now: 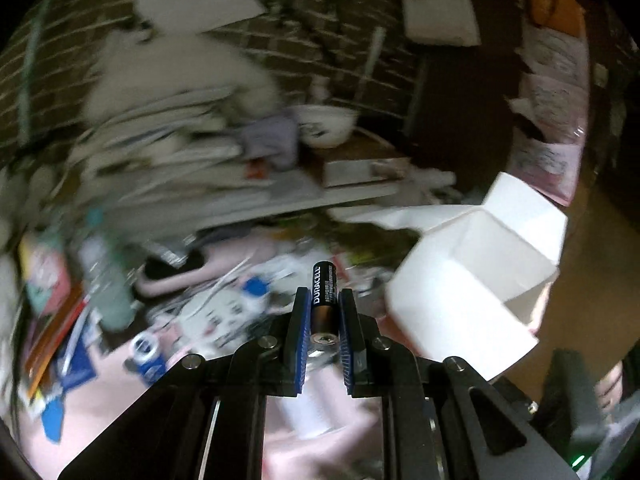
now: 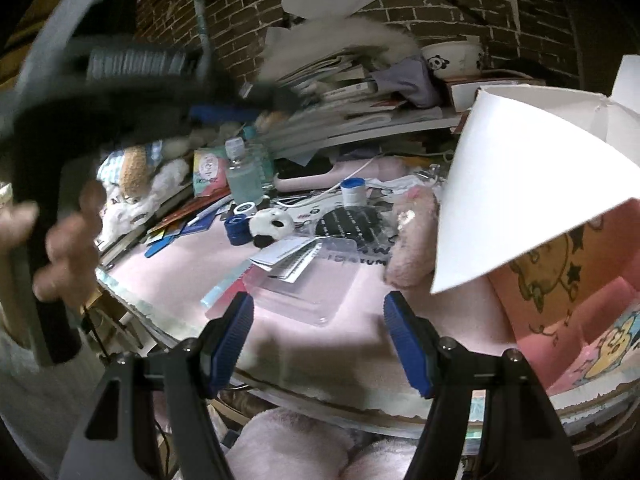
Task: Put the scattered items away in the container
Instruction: 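Carry the battery into the white box and open the left tool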
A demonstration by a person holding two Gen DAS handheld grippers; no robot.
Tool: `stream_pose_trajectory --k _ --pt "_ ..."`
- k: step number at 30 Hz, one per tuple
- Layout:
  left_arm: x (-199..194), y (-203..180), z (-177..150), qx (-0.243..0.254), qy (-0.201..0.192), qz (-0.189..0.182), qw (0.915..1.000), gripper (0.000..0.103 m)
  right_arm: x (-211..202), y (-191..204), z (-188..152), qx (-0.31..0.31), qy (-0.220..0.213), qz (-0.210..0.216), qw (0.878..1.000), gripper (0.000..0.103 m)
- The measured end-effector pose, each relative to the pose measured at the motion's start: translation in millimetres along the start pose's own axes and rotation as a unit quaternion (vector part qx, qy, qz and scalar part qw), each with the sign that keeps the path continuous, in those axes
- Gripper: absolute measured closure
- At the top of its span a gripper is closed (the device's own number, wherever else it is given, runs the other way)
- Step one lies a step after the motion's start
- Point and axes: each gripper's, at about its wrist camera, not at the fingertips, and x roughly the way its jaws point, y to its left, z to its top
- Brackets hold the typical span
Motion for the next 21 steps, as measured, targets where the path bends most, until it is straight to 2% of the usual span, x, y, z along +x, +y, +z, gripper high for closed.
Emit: stream_pose_trajectory --k 3,7,14,17,21 --pt "8 -27 17 0.036 0.008 -0.016 0.9992 0.095 -1 -5 -1 0.008 -0.001 0.001 1.000 0.038" --pt "17 -62 38 0.077 0.021 -0.056 0.9953 0.095 -2 -8 -2 0.014 -0.003 0.002 1.000 0.038" --pt "51 -114 62 0.129 0.092 -0.114 0.9808 0.095 -4 -12 -5 0.021 -0.005 0.005 1.000 0.038" --pt "71 -131 64 0.150 0.133 -0.113 0.9731 0.094 -4 -17 -6 0.028 -0.004 0.007 1.000 0.038" --pt "101 -145 61 0.169 0.189 -0.084 0.9637 0.095 -5 -22 -6 0.034 -0.005 0.009 0.999 0.038"
